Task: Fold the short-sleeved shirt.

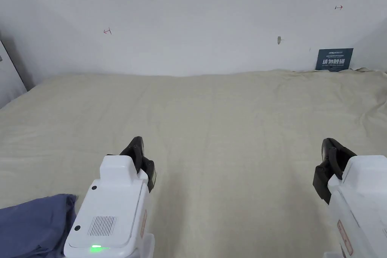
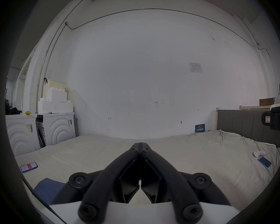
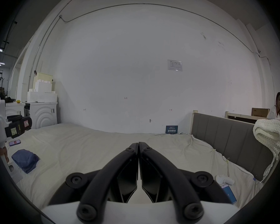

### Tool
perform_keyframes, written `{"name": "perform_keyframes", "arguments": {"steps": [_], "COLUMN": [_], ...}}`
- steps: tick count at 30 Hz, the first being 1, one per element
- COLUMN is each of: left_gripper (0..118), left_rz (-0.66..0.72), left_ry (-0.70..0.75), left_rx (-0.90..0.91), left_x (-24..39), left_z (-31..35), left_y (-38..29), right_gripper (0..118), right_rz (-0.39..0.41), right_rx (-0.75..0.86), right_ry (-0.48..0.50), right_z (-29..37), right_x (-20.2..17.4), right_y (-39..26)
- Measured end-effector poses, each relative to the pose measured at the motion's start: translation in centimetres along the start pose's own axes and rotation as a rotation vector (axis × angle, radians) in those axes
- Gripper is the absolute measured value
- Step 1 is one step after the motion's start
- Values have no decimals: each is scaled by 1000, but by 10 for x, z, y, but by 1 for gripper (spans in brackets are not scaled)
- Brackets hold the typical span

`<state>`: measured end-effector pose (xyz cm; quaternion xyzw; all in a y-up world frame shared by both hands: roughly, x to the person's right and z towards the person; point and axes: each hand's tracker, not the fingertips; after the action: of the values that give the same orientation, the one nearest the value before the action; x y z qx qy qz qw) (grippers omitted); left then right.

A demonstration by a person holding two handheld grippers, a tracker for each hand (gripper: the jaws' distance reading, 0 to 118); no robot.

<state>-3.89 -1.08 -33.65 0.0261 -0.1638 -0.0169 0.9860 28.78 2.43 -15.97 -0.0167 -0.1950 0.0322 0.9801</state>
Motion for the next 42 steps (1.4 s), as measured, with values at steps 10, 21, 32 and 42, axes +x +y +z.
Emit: {"name": "perform_keyframes", "arguments": {"steps": [10,21,32,42], "left_gripper": [0,0,0,118], "left_rz": [-1,-2,-3,11], "left_ry": [-2,0,3,-19], "left_rx": [-4,-1,1,-13], "left_x": [0,-1,-2,-2], "left_z": [0,1,3,2], "left_y": [-2,-2,-2,-5], "right_gripper": [1,1,1,117], "right_rz": [7,12,12,-18], "right_rx": [4,9,11,7], "right_ry": [3,6,5,-1], "right_z": [1,3,4,5], "right_x": [-3,-4,-4,-1], "right_y": [1,3,4,3]}}
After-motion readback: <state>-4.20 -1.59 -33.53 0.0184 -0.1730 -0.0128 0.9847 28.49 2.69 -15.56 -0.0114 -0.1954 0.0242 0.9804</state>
